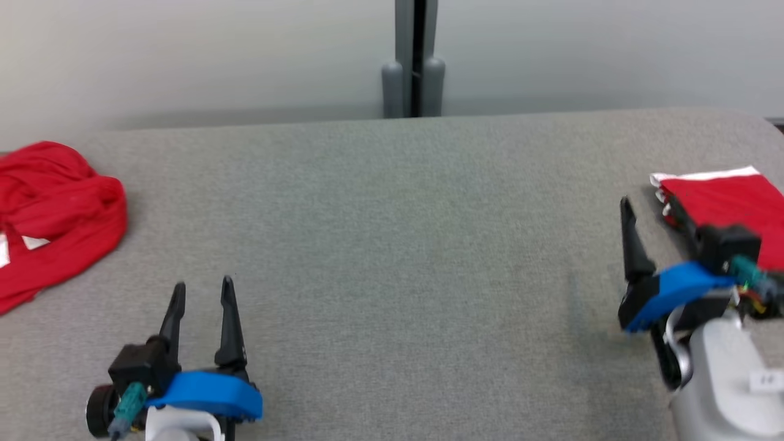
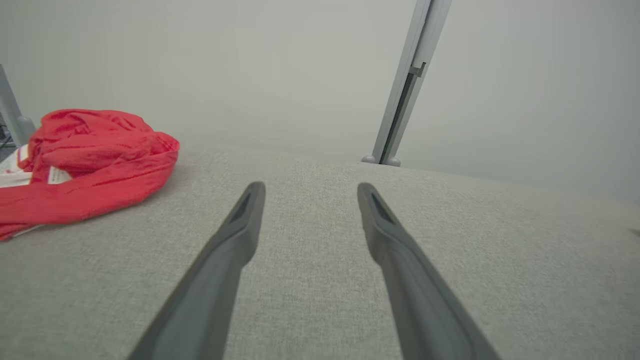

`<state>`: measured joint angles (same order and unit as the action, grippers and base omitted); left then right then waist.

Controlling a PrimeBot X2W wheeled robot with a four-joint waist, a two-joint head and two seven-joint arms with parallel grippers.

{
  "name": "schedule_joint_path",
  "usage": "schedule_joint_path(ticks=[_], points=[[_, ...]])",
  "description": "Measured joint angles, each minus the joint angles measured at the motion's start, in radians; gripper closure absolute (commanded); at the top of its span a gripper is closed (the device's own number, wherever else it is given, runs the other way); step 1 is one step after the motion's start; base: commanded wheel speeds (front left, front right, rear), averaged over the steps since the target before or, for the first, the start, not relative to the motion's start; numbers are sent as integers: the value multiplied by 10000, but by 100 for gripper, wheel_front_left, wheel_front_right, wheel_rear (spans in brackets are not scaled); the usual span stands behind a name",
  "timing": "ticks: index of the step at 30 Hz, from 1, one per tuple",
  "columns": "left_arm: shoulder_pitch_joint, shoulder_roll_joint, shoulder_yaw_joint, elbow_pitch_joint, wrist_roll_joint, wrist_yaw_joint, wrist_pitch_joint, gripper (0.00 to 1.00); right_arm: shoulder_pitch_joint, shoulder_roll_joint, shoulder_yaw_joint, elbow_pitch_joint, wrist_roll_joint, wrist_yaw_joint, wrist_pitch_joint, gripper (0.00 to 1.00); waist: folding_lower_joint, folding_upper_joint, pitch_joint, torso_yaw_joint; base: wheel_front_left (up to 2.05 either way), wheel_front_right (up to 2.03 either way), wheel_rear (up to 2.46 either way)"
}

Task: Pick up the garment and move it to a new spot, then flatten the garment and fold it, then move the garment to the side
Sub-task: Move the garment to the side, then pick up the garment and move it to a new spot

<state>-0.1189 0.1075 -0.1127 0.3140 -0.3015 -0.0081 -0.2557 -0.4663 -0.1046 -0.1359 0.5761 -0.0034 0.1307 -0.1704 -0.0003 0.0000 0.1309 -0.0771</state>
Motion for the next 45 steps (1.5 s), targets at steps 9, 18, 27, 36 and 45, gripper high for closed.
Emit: schedule_joint_path(ticks=[9, 18, 27, 36, 45], points=[[790, -198, -178, 295, 40, 75, -46, 0, 2218, 512, 236, -1158, 213, 0, -378, 0, 1, 1, -566, 421, 0, 0, 0], [1180, -257, -389, 481, 119, -27, -59, 0, 3402, 541, 711, -1567, 1126, 0, -606, 0, 2, 0, -829, 511, 0, 0, 0], [1185, -347, -543, 623, 107, -27, -59, 0, 3538, 543, 1122, -1275, 1208, 0, -754, 0, 3, 0, -1107, 499, 0, 0, 0], [1218, -362, -591, 696, 63, -69, -59, 0, 3681, 541, 1158, -1124, 1198, 0, -779, 0, 3, 0, -1284, 502, 0, 0, 0], [1216, -360, -644, 708, 71, -94, -59, 0, 3698, 541, 1104, -1124, 1126, 0, -782, 0, 3, 0, -1283, 931, 0, 0, 0]])
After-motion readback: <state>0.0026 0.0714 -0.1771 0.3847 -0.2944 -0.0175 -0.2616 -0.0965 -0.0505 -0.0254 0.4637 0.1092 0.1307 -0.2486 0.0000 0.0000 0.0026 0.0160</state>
